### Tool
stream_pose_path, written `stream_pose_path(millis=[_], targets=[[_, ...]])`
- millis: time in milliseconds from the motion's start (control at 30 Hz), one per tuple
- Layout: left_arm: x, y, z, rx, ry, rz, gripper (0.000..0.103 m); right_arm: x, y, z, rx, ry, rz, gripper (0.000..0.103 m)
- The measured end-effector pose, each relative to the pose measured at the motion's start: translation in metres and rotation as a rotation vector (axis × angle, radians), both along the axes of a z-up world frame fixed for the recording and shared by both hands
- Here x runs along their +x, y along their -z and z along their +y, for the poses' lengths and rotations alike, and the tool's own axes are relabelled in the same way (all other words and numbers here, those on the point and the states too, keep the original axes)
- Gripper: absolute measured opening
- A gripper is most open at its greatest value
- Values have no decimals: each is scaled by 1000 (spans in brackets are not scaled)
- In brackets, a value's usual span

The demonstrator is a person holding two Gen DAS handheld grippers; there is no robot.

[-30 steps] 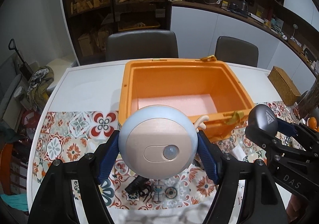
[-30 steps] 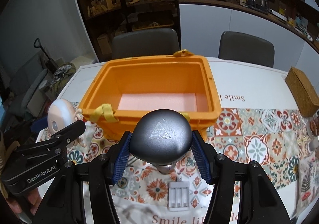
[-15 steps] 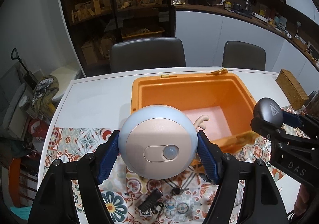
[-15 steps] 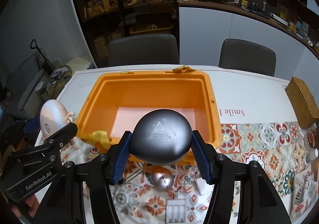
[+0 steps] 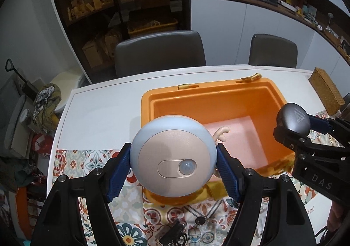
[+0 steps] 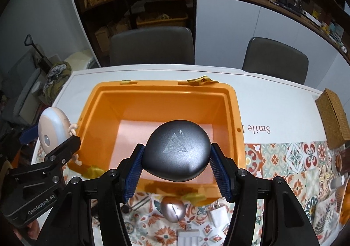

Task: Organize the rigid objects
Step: 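Carry both devices into the orange crate and open both tools, then raise both tools out of the orange crate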

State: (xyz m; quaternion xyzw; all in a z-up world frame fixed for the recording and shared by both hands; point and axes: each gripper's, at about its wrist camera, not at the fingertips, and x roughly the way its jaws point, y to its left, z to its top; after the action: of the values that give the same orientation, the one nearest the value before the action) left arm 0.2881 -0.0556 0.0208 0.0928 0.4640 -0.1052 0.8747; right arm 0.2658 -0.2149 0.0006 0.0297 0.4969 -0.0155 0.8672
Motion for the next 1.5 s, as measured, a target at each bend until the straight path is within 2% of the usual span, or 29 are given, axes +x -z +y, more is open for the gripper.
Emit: stream_pose_path(millis=[367, 933, 1067, 1100, 1133, 1300, 1500], targets=[[29, 33, -8, 5, 2, 133, 74, 27, 33, -7, 5, 25, 101, 59], [36, 64, -18, 43, 3, 223, 75, 35, 48, -11, -8, 29, 140, 59], [36, 62, -18, 51, 2, 203, 76, 36, 43, -11, -33, 36, 100, 60], [36, 60, -17, 52, 0, 199, 77, 36, 42, -11, -34, 39, 97, 66], [35, 58, -17, 50, -2, 195, 77, 36, 41, -12, -38, 46, 94, 67], [29, 50, -12, 45, -25, 169, 81, 29, 38, -13, -46, 54, 103, 67], [16, 43, -6, 23, -46, 161, 81, 16, 33, -18, -26, 64, 103, 67]])
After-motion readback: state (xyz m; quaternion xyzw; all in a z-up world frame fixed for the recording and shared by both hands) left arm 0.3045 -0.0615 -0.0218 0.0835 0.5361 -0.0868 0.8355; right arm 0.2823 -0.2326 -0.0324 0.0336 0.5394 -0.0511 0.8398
